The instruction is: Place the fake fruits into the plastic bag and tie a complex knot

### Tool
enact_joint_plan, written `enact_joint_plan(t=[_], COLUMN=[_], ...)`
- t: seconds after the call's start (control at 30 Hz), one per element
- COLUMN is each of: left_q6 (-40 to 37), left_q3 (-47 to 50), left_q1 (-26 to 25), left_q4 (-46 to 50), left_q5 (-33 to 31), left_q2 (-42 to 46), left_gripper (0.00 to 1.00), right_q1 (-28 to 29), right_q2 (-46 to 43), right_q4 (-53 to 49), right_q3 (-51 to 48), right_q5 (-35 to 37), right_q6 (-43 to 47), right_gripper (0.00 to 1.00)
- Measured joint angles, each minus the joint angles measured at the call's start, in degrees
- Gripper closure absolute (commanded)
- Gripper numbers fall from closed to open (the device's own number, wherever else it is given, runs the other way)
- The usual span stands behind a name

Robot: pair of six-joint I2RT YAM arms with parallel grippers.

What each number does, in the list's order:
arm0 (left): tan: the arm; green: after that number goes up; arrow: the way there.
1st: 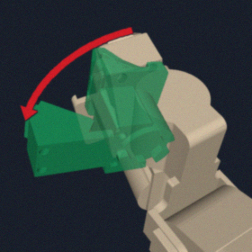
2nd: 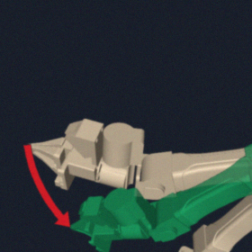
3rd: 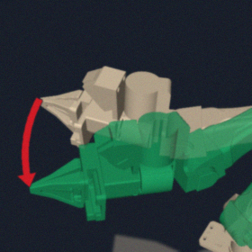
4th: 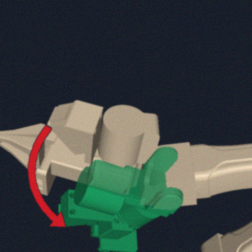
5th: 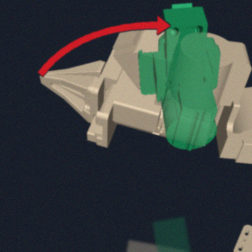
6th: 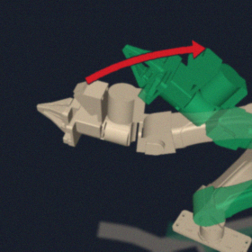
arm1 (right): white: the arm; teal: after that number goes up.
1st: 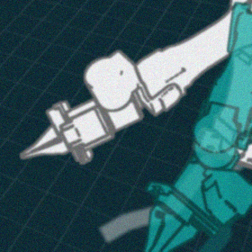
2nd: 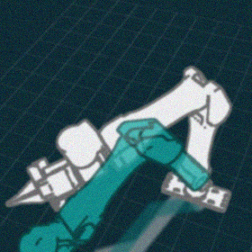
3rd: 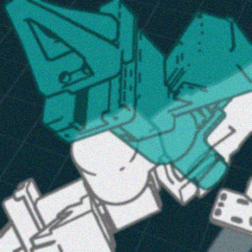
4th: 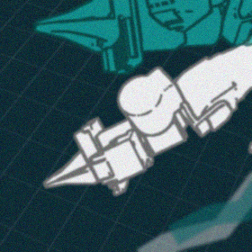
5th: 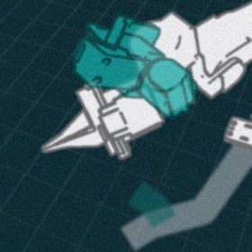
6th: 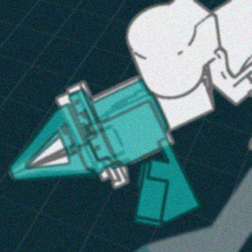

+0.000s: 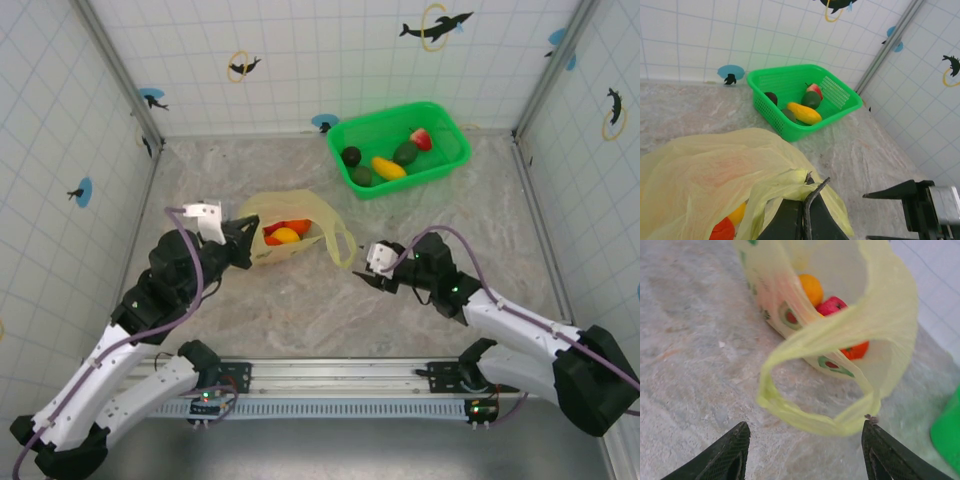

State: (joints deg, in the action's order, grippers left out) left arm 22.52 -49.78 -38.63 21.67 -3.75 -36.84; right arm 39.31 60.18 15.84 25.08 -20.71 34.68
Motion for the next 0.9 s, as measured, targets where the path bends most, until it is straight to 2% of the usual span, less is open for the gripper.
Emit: enact_joint_plan(t=[0.13,0.4,0.43,0.53,0.57,0.6,0.67,0.77,0.9], left_q6=[0.15,0.20,0.20,0.20,0.17,0.15,-0.26,-1.66,-3.30], left_q3=[0.24,0.24,0.24,0.24,0.24,0.24,-0.09,-3.26,-12.35], left_q1=[0.00,0.00,0.00,0.00,0.00,0.00,0.00,0.00,0.00], left_q4=[1.03,2.14,2.23,2.32,2.32,2.32,2.38,3.48,3.13], left_q5=[-0.42,-1.03,-1.09,-1.33,-1.44,-1.46,-1.53,-2.43,-2.58], left_q2=[1.03,1.75,1.88,2.10,2.10,2.01,1.55,-1.33,-7.96], left_gripper=[1.00,1.00,1.00,1.00,1.00,1.00,1.00,1.00,1.00], right_q1=[1.95,4.35,4.50,4.52,4.50,4.48,4.22,2.19,-3.08], right_q2=[1.70,11.39,12.24,13.75,13.81,13.79,13.77,13.77,15.47], right_q4=[2.08,3.78,4.09,5.40,5.35,5.40,4.70,1.97,-5.03], right_q3=[0.02,3.26,3.34,3.41,3.54,3.93,6.32,15.76,37.29], right_q5=[0.55,1.14,1.20,1.64,1.79,2.25,3.50,6.34,8.76], right_q6=[5.86,9.18,9.33,9.66,9.20,8.57,5.35,-3.48,-19.43], right_gripper=[0.40,0.53,0.60,0.89,0.96,0.97,1.00,1.00,1.00])
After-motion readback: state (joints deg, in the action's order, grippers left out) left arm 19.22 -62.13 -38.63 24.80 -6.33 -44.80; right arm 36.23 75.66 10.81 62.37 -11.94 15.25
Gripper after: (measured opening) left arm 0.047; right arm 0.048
